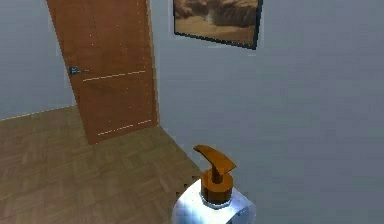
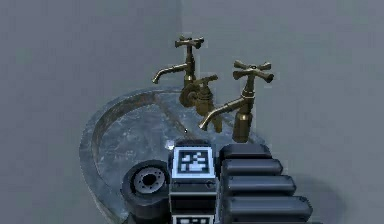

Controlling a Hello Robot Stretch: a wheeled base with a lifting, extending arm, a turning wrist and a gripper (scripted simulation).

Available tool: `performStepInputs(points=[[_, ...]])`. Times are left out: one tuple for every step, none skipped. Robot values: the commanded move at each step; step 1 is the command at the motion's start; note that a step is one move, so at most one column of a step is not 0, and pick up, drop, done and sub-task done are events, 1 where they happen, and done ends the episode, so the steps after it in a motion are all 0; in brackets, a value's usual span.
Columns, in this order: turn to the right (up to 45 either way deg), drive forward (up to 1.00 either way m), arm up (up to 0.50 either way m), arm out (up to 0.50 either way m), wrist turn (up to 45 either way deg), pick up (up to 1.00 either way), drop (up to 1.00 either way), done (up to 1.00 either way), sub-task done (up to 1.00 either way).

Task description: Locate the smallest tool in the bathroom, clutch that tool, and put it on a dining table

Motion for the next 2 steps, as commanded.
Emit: performStepInputs(points=[[-45.0,0.0,0.0,0.0,0.0,0.0,0.0,0.0,0.0],[0.0,0.25,0.0,0.0,0.0,0.0,0.0,0.0,0.0]])
